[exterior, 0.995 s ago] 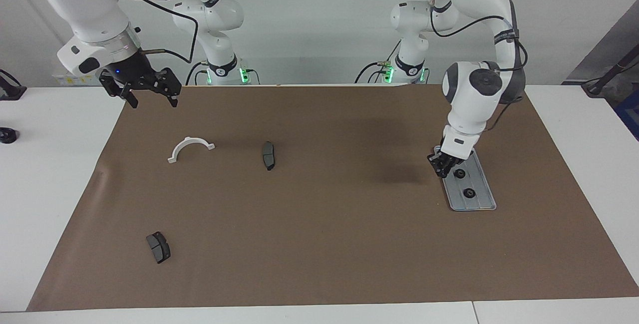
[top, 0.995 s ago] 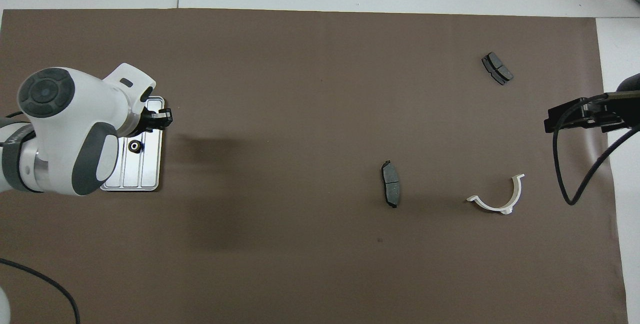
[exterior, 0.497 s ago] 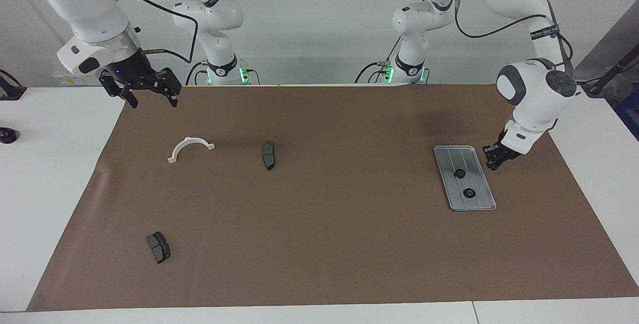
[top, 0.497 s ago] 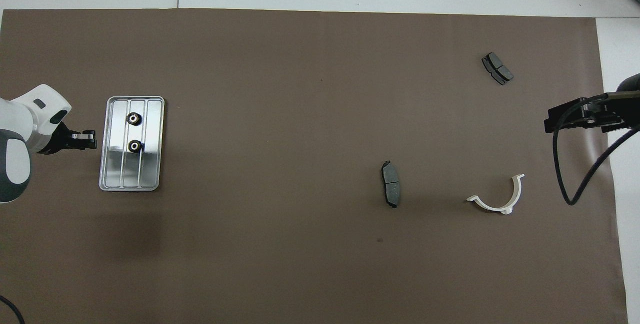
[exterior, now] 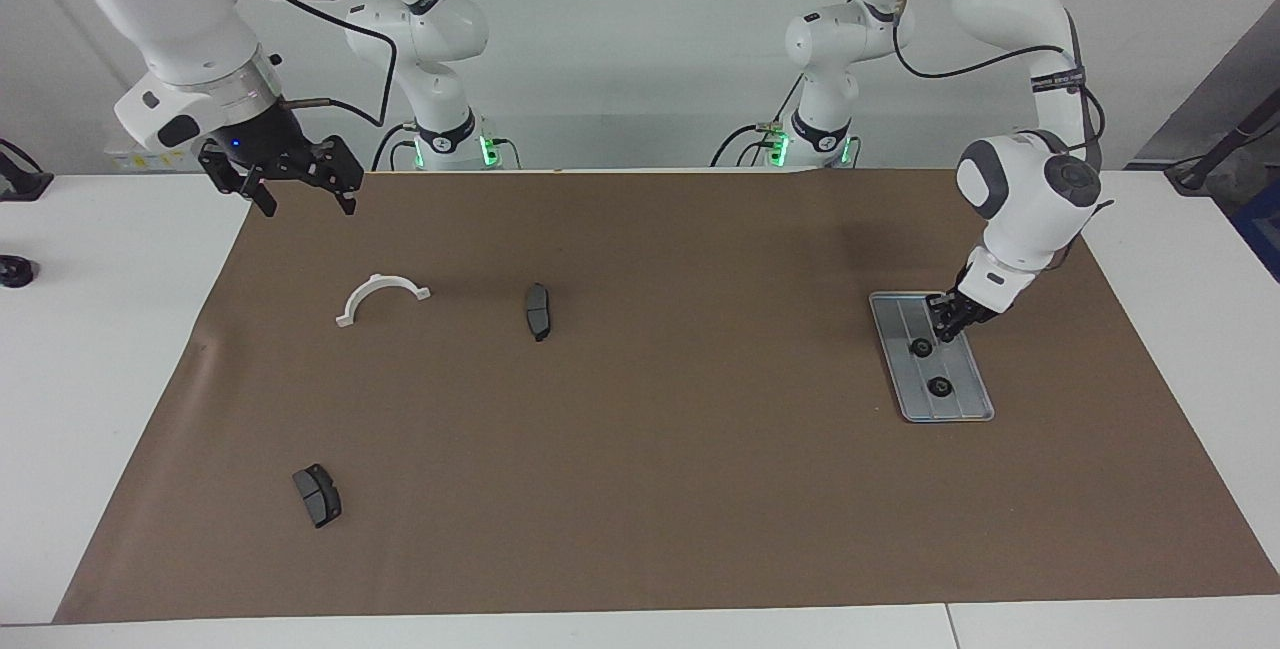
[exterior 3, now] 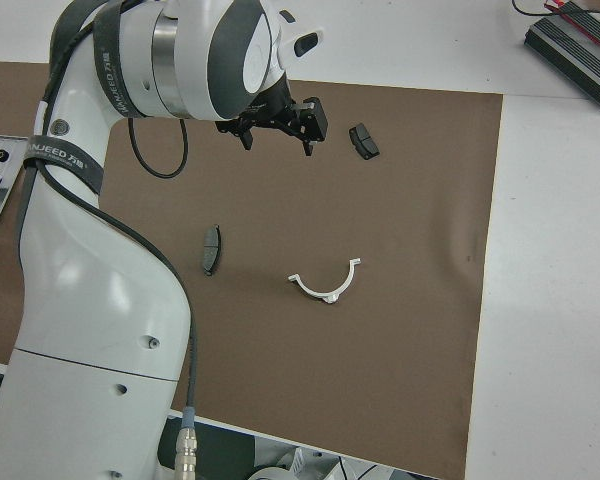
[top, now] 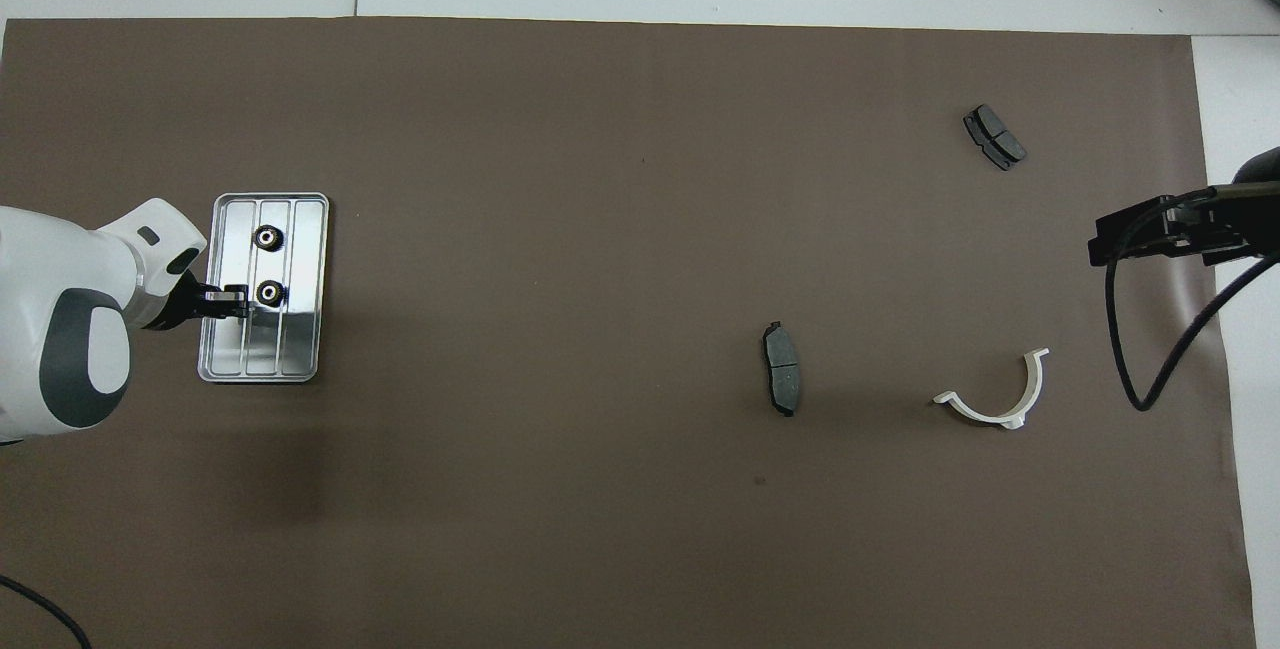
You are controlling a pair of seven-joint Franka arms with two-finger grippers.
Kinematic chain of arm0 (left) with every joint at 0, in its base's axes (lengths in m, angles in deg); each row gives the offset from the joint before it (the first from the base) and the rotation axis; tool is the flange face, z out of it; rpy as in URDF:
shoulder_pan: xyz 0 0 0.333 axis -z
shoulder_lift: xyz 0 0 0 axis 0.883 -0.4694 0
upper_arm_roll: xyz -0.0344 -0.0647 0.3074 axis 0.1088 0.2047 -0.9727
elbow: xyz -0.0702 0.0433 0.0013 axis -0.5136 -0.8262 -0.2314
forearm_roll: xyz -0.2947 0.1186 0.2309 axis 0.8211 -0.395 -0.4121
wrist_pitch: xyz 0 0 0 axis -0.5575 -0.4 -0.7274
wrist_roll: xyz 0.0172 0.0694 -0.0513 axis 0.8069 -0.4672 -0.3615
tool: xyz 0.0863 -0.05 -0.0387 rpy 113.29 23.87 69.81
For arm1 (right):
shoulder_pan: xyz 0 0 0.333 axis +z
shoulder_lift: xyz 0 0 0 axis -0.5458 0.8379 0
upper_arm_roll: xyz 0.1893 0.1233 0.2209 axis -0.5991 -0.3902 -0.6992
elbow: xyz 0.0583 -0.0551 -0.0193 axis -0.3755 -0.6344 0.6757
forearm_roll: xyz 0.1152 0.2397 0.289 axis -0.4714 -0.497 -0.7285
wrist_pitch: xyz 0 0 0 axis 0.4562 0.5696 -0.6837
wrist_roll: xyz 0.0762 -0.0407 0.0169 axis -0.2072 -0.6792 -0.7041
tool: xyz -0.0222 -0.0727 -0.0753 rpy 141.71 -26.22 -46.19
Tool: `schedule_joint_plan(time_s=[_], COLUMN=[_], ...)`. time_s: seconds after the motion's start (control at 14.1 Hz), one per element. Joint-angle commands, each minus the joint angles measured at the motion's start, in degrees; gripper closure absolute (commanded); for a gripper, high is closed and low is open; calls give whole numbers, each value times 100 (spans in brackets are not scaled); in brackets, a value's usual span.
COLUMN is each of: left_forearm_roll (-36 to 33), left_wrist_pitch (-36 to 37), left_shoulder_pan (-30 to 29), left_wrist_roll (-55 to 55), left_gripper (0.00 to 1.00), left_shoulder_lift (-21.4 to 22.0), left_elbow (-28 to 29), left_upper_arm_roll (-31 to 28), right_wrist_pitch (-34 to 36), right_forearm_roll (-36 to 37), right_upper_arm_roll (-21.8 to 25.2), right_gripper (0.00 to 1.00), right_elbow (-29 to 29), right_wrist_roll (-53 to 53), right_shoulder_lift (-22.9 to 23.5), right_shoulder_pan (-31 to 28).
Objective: Pick bearing gear from pile to tray
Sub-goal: 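Lower the third gear onto the tray and open the left gripper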
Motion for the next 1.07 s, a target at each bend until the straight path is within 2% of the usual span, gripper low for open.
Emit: schedule_joint_plan(time_s=[0.0, 0.36, 0.71, 0.78, 0.99], left_forearm_roll=[93, 84, 84, 84, 84], left_wrist_pitch=[-218, 122, 1976, 2153, 2628], left_shoulder_pan=[94, 304, 700, 709, 753], left_wrist_roll=[1, 11, -42, -42, -51], left_gripper=[0, 0, 0, 0, 0], left_shoulder_lift=[263, 263, 254, 289, 806], left_elbow=[330, -309, -1874, -1998, -2096], left_upper_arm_roll=[-70, -44, -44, -35, -35], right_wrist_pitch=[11, 11, 11, 11, 11], right_forearm_roll=[-89, -89, -89, -89, -89], right_upper_arm_roll=[5, 5, 5, 5, 5], right_gripper=[0, 0, 0, 0, 0], right_elbow=[-11, -11, -11, -11, -11], right_wrist_roll=[58, 58, 58, 58, 58], right_shoulder_lift=[-18, -18, -18, -18, -18], right_shoulder_pan=[-4, -4, -4, -4, -4])
